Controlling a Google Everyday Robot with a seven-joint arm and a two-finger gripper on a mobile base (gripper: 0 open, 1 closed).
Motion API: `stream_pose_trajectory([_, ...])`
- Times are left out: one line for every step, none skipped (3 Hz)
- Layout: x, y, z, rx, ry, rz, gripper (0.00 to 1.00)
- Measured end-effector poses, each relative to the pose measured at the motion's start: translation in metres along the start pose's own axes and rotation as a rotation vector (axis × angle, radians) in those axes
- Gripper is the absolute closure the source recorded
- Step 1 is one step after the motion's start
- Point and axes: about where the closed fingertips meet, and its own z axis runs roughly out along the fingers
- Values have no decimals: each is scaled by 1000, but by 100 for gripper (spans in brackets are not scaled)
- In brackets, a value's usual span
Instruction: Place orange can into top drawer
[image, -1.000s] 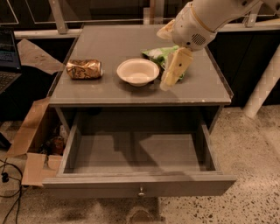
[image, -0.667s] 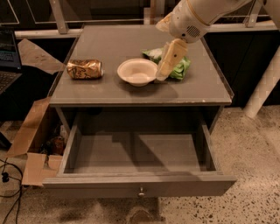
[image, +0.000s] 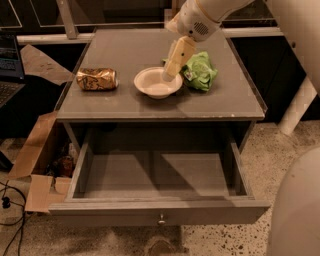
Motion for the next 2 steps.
stream_pose_trajectory([-7,-5,17,-37,3,23,0])
stream_pose_trajectory([-6,-4,18,-32,5,23,0])
